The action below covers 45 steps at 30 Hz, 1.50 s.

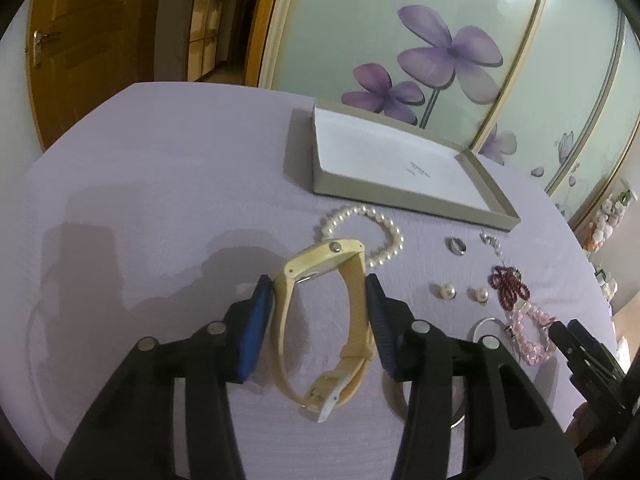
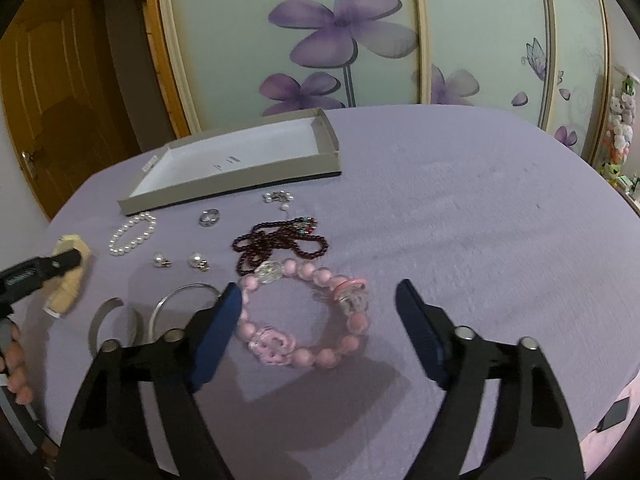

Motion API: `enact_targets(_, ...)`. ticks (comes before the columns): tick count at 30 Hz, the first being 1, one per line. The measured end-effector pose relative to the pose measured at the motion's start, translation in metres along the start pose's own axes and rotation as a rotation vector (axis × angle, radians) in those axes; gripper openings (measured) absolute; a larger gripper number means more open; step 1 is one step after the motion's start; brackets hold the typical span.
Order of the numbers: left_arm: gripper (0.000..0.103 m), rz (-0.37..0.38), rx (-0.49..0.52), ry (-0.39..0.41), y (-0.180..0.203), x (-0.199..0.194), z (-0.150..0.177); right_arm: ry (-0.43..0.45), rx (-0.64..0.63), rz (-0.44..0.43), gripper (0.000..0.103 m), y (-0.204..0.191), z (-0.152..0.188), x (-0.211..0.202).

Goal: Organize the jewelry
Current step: 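Close the right tool on the pink bead bracelet while the left tool lifts the watch, then carry watch and bracelet into the white tray and open both tools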

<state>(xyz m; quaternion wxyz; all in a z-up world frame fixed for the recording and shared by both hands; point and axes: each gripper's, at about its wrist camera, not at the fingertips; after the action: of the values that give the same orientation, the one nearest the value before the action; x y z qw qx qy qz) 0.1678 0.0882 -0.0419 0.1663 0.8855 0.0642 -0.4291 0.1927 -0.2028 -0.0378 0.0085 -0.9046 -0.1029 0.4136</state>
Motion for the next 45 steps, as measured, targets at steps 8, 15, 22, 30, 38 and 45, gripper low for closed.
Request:
enact_targets(8, 0.047, 0.014, 0.002, 0.002, -0.005, -0.004, -0.006, -0.106, -0.056, 0.041, 0.057, -0.002, -0.005, 0.022)
enact_targets(15, 0.047, 0.019, 0.014, 0.005, -0.005, -0.006, -0.01, -0.127, -0.082, 0.037, 0.024, -0.001, -0.011, 0.029)
enact_targets(22, 0.047, 0.025, 0.047, 0.031, -0.002, -0.017, -0.019, -0.067, -0.1, -0.06, 0.024, 0.0, -0.022, 0.004)
enact_targets(30, 0.047, 0.051, 0.091, 0.064, 0.011, -0.028, -0.039, 0.043, -0.174, -0.166, 0.024, -0.021, -0.055, -0.04)
enact_targets(38, 0.047, 0.094, 0.117, 0.075, 0.027, -0.017, -0.072, 0.112, -0.201, -0.187, 0.024, -0.031, -0.103, -0.046)
enact_targets(45, 0.047, 0.144, 0.109, 0.067, 0.041, 0.019, -0.115, 0.126, -0.199, -0.18, 0.024, -0.04, -0.153, -0.007)
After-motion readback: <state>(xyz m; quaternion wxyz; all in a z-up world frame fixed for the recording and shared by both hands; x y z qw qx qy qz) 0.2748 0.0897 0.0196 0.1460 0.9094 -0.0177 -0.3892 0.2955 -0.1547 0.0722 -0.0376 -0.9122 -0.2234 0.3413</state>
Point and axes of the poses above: each gripper's, at about its wrist camera, not at the fingertips, and x roughly the way its jaws point, y to its right, z to its underside, and after that the axes turned 7 degrees about -y, right-handed
